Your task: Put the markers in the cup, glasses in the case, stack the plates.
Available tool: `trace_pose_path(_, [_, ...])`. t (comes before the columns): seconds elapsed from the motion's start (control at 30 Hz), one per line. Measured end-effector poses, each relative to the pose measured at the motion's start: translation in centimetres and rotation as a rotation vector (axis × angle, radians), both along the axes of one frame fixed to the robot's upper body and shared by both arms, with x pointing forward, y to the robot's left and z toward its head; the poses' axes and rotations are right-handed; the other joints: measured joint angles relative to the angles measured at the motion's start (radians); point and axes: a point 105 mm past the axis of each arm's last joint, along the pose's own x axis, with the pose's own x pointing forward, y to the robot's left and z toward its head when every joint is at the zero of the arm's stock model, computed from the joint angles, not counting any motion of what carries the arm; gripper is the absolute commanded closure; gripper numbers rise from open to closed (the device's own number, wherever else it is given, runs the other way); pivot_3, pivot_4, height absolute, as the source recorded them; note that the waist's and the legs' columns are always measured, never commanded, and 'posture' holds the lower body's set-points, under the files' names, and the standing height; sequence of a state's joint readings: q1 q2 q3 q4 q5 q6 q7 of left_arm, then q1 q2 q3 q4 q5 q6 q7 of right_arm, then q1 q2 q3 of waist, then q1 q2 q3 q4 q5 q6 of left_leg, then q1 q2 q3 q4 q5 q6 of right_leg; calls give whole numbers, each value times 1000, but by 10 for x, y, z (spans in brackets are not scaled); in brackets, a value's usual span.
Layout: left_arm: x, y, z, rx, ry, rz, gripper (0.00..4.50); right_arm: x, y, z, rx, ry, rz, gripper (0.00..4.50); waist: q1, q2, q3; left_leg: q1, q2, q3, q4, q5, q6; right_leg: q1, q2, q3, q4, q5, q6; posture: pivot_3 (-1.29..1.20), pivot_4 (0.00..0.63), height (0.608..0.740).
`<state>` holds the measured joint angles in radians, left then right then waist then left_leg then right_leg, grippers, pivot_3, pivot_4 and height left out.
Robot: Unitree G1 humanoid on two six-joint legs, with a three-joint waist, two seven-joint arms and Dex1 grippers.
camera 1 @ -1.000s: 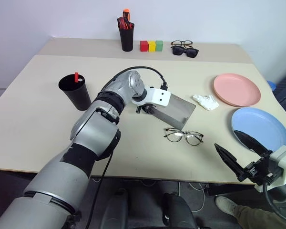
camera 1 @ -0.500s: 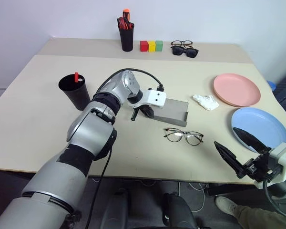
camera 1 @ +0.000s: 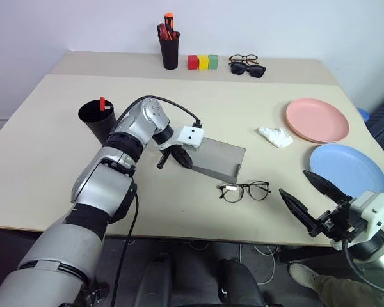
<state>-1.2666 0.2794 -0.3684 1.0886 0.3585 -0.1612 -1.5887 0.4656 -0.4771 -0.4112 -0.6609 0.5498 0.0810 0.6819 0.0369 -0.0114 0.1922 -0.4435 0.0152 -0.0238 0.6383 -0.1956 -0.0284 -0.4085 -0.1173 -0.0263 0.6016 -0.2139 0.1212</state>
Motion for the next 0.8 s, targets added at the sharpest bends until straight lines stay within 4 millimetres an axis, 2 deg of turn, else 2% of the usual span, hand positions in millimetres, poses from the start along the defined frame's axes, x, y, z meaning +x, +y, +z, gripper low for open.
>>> trace_pose_path(0.17, [-4, -6, -2, -34, 34, 102, 4474, 0, 1, -2, 0, 7, -4, 1046, 0, 2, -1, 1, 0, 0, 1, 0, 0, 1, 0, 0, 0, 0, 0, 0, 150, 740])
trace_pose_path(0.4, [-22, -21, -3, -81, 88, 210, 4474, -1, 0, -4, -4, 15, -8, 1046, 1, 2, -1, 0, 0, -1, 2, 0, 0, 1, 0, 0, 1, 0, 0, 0, 150, 740])
trace_pose_path(0.53, [-25, -37, -1, -105, 87, 254, 4474, -1, 0, -5, -5, 17, -7, 1046, 1, 2, -1, 0, 0, -1, 3, 0, 1, 1, 0, 0, 1, 0, 0, 0, 150, 740])
trace_pose_path(0.73, [-22, -39, -3, -104, 91, 319, 4474, -2, -1, -7, -3, 27, -10, 1046, -1, 2, -1, 0, 0, -1, 3, -1, 1, 0, 0, 0, 2, 0, 0, 0, 150, 740])
trace_pose_path(0.8, [-21, -40, -2, -103, 79, 325, 3964, -2, -1, -7, -4, 24, -9, 1046, 0, 2, -1, 0, 0, -1, 3, -1, 1, 0, 0, 0, 1, 0, 0, 0, 150, 740])
